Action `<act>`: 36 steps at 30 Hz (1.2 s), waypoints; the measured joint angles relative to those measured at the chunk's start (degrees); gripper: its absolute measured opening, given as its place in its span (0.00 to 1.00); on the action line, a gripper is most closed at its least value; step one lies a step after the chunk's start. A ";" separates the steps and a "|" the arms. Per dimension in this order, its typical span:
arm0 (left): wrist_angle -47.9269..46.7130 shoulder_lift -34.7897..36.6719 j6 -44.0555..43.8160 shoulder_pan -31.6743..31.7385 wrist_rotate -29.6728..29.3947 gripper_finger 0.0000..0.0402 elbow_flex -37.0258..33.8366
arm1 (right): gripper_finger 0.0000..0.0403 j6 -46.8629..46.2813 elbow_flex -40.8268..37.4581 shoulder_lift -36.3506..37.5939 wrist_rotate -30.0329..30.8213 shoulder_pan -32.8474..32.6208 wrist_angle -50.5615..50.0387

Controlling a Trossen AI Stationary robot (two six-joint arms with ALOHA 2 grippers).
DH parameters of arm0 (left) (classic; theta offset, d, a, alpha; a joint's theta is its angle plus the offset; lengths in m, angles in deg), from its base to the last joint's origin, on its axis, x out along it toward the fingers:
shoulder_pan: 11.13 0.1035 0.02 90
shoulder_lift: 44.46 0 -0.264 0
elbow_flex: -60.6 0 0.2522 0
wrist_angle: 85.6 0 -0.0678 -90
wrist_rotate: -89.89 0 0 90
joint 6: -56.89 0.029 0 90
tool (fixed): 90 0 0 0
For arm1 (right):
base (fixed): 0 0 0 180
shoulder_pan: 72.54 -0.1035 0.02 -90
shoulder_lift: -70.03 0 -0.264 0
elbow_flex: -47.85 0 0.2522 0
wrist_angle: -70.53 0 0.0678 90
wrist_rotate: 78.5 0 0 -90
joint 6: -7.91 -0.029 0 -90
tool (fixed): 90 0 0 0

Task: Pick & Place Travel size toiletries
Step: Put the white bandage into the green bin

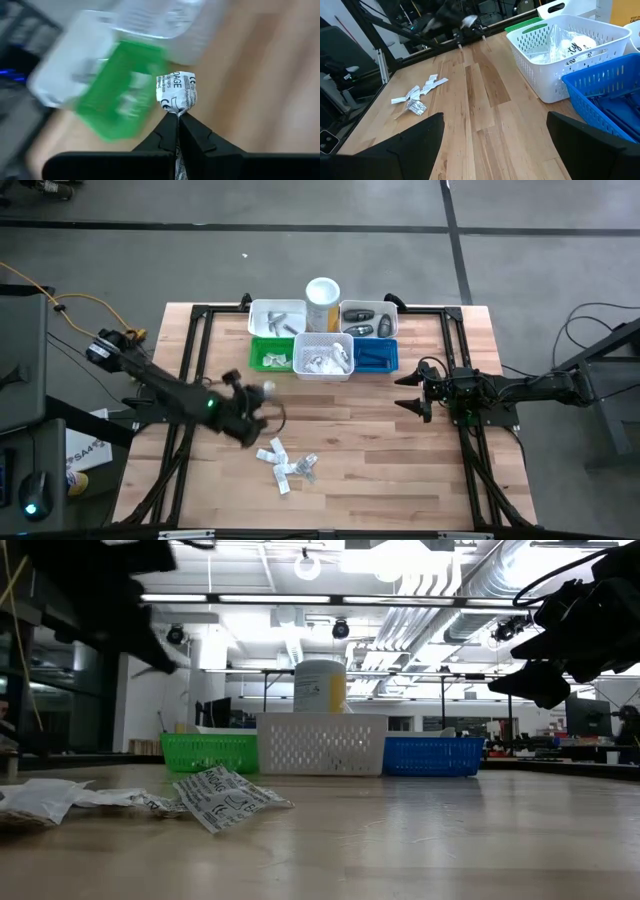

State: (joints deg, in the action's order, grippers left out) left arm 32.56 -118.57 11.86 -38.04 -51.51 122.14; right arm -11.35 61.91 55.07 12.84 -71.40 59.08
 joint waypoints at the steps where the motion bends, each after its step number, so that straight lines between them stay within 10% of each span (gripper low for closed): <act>1: -0.08 0.27 2.27 2.26 -0.63 0.01 0.01 | 0.86 0.01 0.01 -0.01 0.01 -0.01 0.00; 16: 14.58 -5.52 30.35 32.29 10.51 0.01 0.07 | 0.86 0.00 0.00 0.01 -0.01 -0.01 -0.02; 23: 21.34 -11.09 40.97 36.54 12.13 0.06 0.18 | 0.86 0.00 0.00 0.01 0.01 0.00 -0.01; 36: 21.92 -12.17 40.53 31.40 6.84 0.44 0.09 | 0.86 0.01 0.01 0.01 0.01 0.01 0.00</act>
State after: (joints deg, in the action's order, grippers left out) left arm 54.49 -130.74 52.39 -6.64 -44.66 122.24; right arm -11.34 61.92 55.08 12.84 -71.40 59.08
